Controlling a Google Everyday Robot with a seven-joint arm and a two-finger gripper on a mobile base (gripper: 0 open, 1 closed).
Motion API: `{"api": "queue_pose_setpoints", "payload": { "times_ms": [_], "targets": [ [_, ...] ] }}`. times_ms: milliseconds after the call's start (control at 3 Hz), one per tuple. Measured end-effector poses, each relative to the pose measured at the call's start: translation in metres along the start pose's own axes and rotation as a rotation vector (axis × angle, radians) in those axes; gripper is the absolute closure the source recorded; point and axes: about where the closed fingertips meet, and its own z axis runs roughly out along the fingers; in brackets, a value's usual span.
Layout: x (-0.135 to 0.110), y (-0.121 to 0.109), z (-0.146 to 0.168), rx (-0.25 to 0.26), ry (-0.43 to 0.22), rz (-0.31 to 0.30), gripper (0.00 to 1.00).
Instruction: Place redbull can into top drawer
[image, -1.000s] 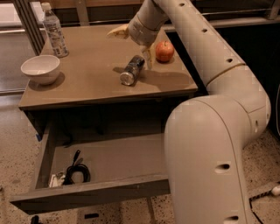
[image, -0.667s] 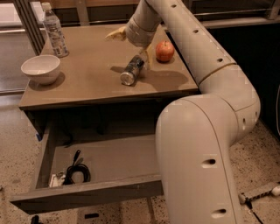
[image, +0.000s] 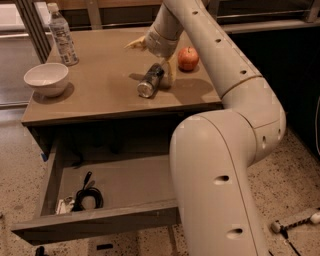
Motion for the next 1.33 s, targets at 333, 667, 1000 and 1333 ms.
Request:
{"api": "queue_pose_setpoints", "payload": {
  "times_ms": [333, 667, 1000, 1333],
  "targets": [
    [0.0050, 0.0043, 0.0042, -0.002, -0.005, 0.024, 0.11],
    [0.0084, 0.0056, 0.0054, -0.006, -0.001, 0.033, 0.28],
    [0.0100, 0.0047, 0.0042, -0.013, 0.007, 0.032, 0.51],
    [0.0115, 0.0060, 0.0023, -0.036, 0.022, 0.028, 0.57]
  ]
}}
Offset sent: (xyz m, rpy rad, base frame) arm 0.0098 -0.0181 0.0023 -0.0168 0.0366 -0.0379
